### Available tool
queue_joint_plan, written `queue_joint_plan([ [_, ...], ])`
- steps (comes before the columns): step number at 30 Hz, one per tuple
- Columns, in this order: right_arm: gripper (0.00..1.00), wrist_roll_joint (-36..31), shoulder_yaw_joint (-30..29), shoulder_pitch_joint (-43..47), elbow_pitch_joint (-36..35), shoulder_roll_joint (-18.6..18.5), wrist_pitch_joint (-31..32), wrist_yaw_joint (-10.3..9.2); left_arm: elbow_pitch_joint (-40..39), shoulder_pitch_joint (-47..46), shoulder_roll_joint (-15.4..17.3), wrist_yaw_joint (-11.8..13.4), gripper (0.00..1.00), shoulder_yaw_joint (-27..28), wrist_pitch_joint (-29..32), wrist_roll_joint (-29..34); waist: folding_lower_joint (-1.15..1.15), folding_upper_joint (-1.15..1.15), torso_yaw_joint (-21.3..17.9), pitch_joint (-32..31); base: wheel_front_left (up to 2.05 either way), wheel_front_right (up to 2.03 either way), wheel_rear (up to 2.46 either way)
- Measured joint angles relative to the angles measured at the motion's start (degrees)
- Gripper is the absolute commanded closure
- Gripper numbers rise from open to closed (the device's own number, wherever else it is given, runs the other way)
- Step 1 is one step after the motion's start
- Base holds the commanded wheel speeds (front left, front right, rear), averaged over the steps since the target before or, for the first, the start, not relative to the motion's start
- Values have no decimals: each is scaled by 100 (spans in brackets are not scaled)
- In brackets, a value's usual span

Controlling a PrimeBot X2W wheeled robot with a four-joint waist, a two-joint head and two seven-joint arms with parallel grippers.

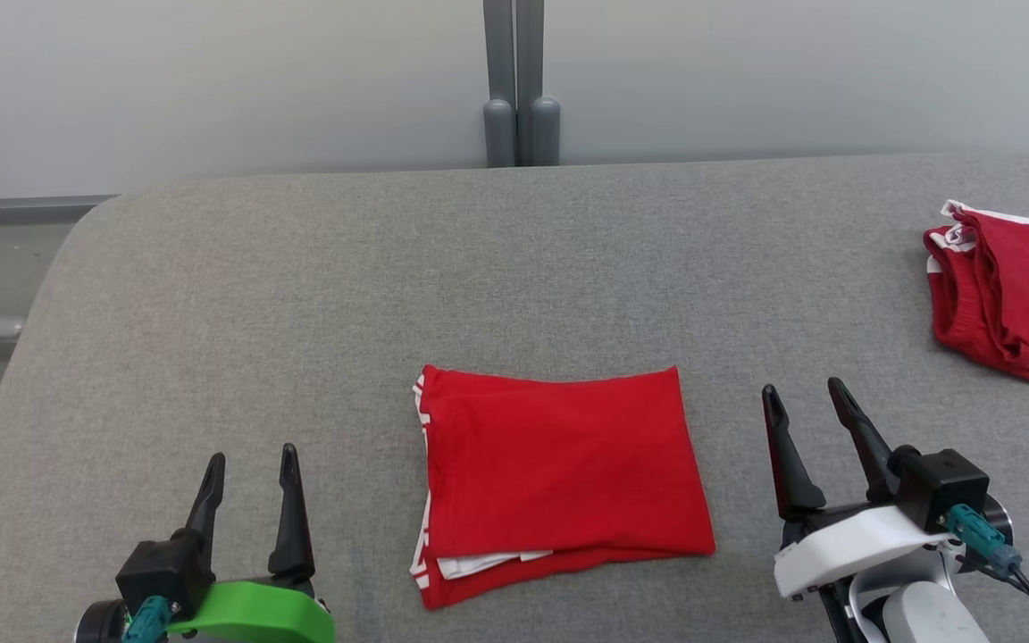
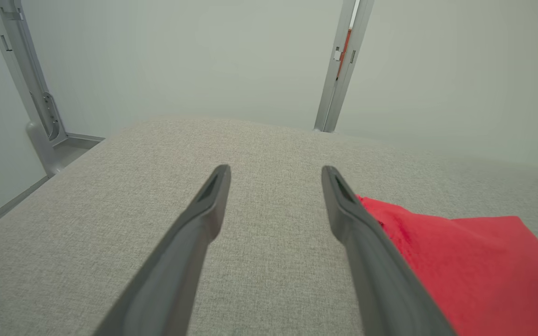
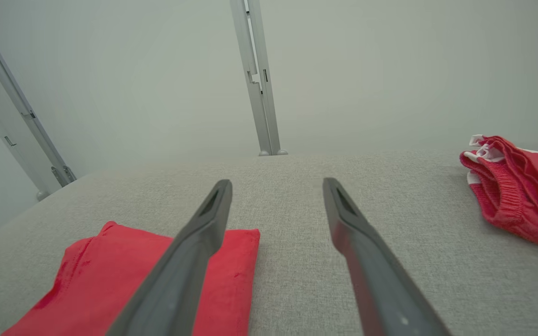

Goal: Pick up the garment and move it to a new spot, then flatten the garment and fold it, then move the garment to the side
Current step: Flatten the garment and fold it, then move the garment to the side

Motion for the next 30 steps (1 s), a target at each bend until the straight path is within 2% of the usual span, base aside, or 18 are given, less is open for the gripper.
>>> queue_joint_plan([
  [16, 0, 53, -84, 53, 186, 3, -1, 0, 88, 3, -204, -208, 0, 293, 0, 378, 0, 0, 49, 22, 0, 0, 0],
  [19, 0, 148, -91, 34, 491, 4, 38, 0, 109, 3, -242, -249, 0, 321, -1, 401, 0, 0, 84, 38, 0, 0, 0],
  [27, 0, 212, 43, -600, 1199, -4, 1356, 0, 170, -30, -366, -337, 0, 388, -1, 525, 0, 0, 259, 189, 0, 0, 0],
  [30, 0, 164, 185, -857, 1422, -79, 1631, 0, 201, -66, -420, -358, 0, 412, -1, 539, 0, 0, 360, 247, 0, 0, 0],
])
